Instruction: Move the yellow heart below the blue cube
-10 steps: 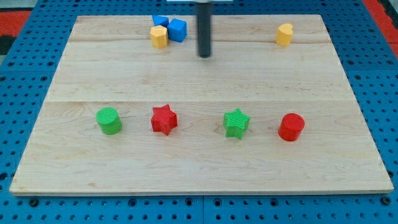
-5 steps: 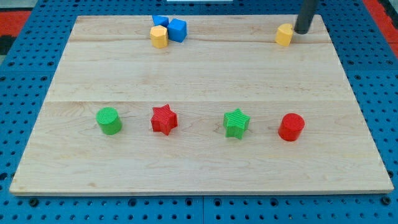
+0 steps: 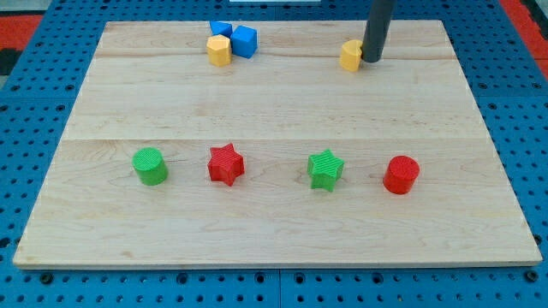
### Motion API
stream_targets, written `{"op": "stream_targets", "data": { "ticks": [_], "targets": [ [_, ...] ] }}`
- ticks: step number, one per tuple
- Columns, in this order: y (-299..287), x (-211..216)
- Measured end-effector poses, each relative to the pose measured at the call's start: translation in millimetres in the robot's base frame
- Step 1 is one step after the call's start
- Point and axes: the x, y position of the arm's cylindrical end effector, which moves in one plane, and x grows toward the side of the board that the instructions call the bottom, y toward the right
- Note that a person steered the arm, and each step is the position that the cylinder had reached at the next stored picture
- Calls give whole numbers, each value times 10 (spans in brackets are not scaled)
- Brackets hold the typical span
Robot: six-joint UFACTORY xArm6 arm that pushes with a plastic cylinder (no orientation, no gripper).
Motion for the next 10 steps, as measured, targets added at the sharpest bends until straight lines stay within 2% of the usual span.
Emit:
{"op": "stream_targets", "data": {
  "ticks": [4,6,8,10],
  "targets": [
    [-697,-238],
    [-1013,-211],
    [-1060,-173],
    [-949,-394]
  ]
}}
